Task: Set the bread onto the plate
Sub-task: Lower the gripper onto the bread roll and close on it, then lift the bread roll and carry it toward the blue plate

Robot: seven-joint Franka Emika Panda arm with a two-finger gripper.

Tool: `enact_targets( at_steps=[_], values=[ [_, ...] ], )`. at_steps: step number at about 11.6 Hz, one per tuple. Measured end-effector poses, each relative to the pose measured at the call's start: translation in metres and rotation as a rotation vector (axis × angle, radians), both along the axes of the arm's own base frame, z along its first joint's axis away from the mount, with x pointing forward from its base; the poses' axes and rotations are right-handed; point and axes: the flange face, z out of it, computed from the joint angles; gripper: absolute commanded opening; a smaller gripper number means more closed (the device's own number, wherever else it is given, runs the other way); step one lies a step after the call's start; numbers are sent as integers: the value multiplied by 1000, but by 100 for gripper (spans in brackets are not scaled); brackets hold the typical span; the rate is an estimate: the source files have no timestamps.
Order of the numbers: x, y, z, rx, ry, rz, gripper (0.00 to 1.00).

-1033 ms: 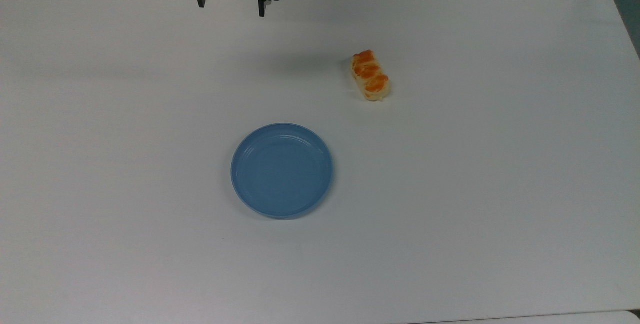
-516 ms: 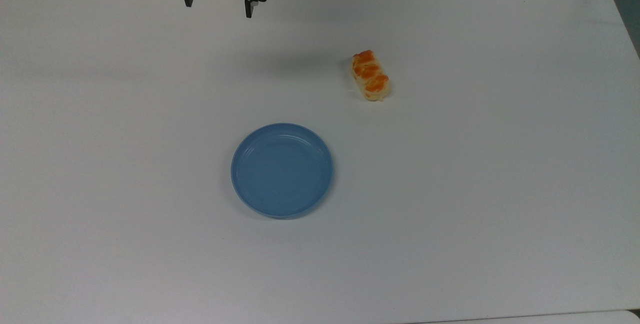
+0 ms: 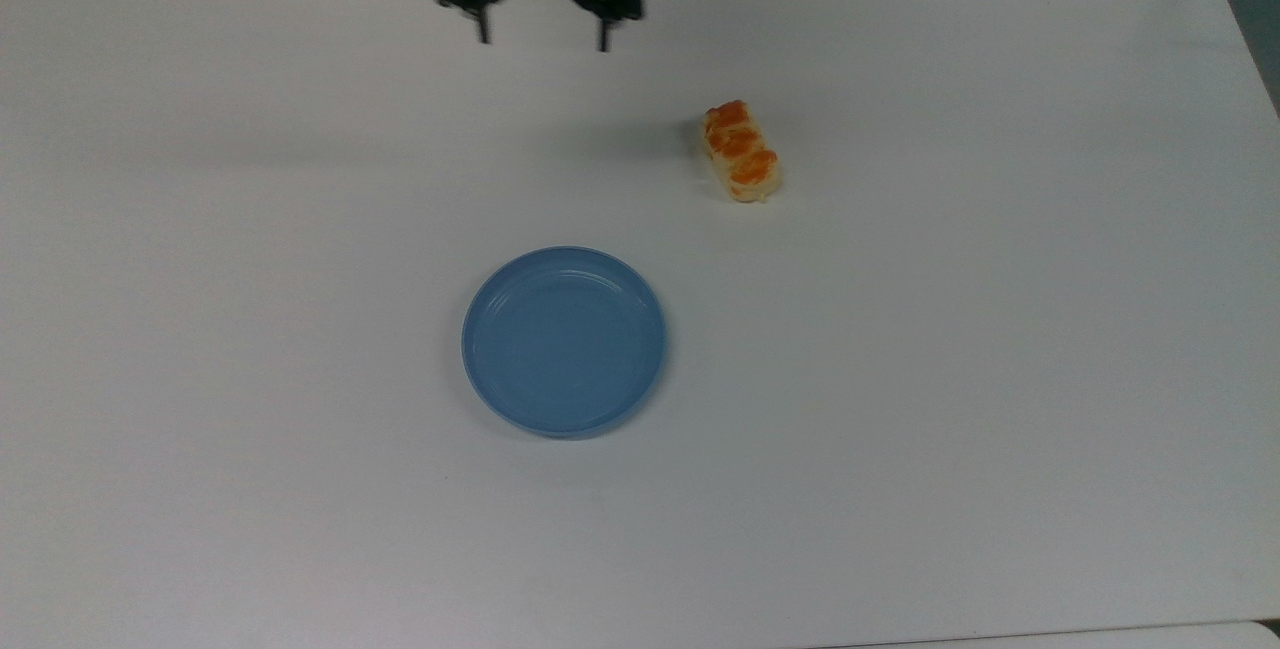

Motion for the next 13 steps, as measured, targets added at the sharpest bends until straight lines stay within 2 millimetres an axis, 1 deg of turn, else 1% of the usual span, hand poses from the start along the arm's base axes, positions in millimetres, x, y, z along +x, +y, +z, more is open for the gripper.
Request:
enact_targets(
  at_steps=[2,3,4,5,6,7,8,9,10,12,13],
  values=[
    [-9,78,-41,-6,77,125,100],
    [-16,112,-65,-11,103,181,100],
    [-23,143,-92,-12,111,213,100],
    [-30,168,-123,-14,112,232,100],
    [-36,187,-154,-16,115,248,100],
    [-40,199,-182,-23,131,248,93],
    [-41,210,-207,-29,145,246,75],
    [-41,217,-227,-32,151,239,55],
    [-40,219,-237,-36,155,235,46],
    [-34,209,-230,-31,142,219,22],
    [-30,203,-228,-30,138,214,15]
  ],
)
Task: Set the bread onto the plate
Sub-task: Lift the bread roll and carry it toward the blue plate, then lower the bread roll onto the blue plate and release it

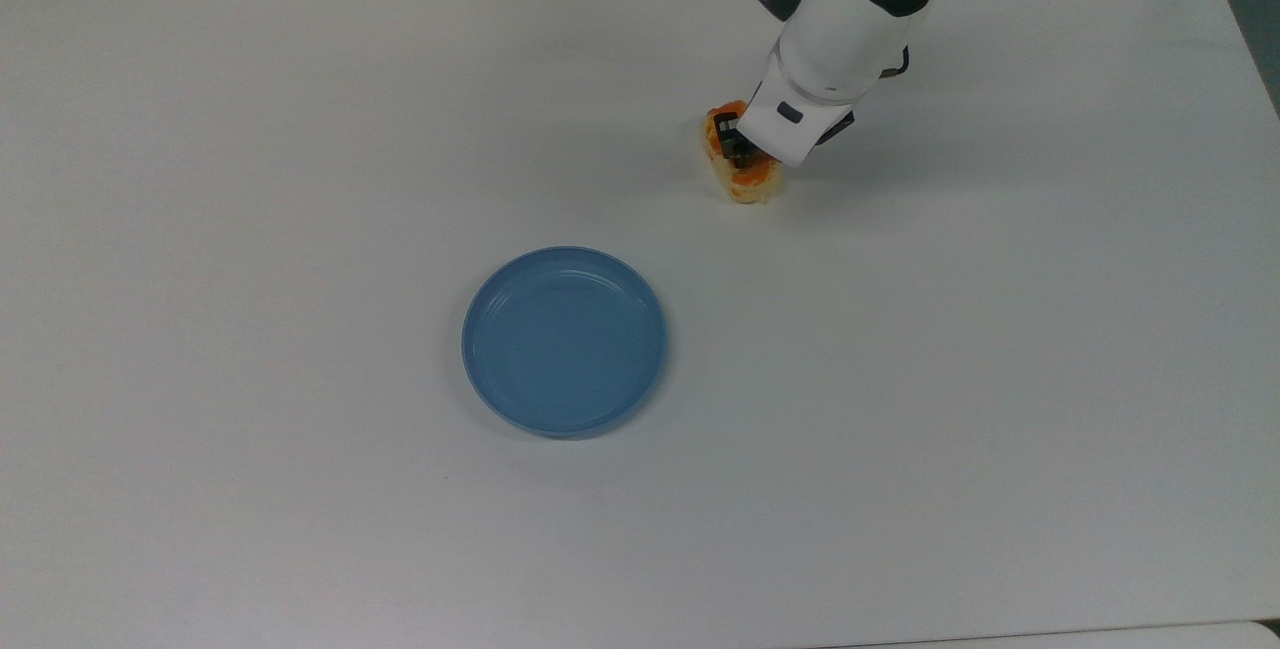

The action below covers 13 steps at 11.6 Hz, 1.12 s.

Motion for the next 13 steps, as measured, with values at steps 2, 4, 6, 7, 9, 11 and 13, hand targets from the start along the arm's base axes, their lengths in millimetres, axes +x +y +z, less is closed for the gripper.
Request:
enact_targets(
  at_steps=[2,4,6,7,9,11,13],
  values=[
    [2,-5,1,2,-1,-2,9],
    [0,-2,1,-1,11,14,7],
    [2,-3,14,6,15,48,7],
    [12,-11,36,16,-4,55,8],
    [48,-58,100,56,-94,38,8],
    [79,-117,132,67,-158,-5,9],
    [109,-154,122,40,-179,-49,9]
  ],
)
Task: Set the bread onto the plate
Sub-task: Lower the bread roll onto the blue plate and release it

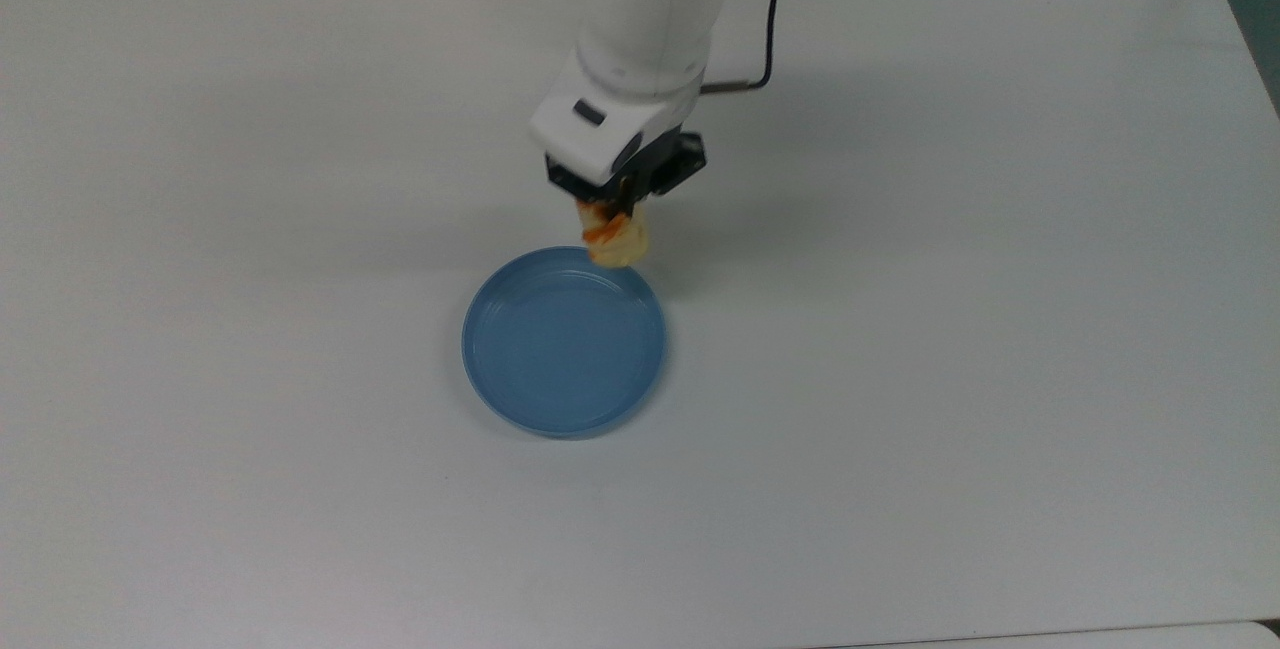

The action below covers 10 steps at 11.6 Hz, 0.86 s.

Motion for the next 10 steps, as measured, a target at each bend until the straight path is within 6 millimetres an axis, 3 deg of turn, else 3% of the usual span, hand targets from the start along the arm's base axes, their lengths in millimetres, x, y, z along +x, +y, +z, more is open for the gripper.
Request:
enact_targets(
  at_steps=[2,3,5,8,10],
  values=[
    [32,-23,-30,-2,-34,-34,15],
    [43,-31,-44,-1,-51,-50,28],
    [55,-40,-65,-6,-68,-79,100],
    [64,-48,-92,-25,-84,-117,100],
    [68,-48,-73,-26,-125,-149,100]
  ],
)
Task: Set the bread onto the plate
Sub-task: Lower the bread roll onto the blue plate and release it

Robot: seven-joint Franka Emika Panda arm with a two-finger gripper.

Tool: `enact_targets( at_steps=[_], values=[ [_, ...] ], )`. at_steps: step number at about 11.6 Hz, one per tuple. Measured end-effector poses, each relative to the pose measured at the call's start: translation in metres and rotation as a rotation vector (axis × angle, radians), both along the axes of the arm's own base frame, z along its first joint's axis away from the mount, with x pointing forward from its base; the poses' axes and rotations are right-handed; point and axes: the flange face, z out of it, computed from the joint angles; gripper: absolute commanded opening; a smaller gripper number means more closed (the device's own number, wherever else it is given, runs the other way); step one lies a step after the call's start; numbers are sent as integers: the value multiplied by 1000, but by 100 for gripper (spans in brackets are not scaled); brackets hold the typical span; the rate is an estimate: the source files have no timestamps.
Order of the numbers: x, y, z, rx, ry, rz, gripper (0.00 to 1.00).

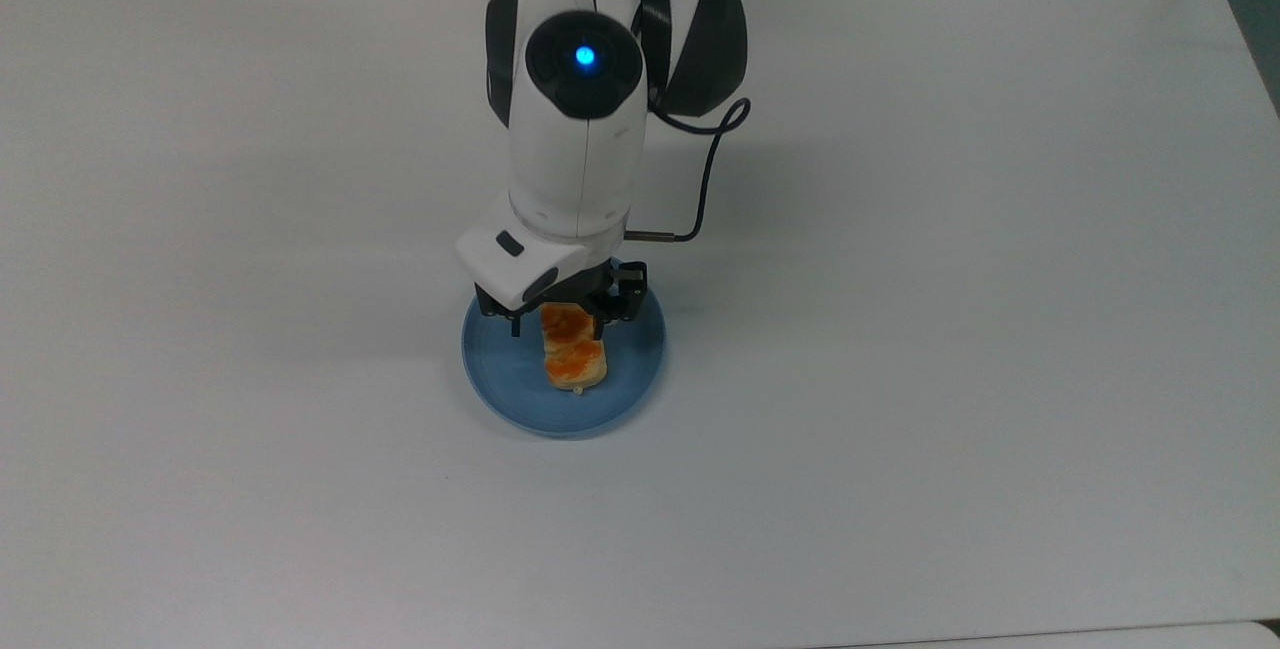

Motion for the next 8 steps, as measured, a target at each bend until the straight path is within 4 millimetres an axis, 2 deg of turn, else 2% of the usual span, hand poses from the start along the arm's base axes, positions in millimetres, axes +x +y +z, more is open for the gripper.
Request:
enact_targets(
  at_steps=[2,3,5,6,8],
  values=[
    [-10,-7,60,12,-58,-51,100],
    [-27,-13,93,13,-44,-70,100],
    [-74,-34,155,15,28,-113,100],
    [-97,-46,181,18,52,-134,100],
    [-115,-66,204,23,47,-167,100]
  ],
)
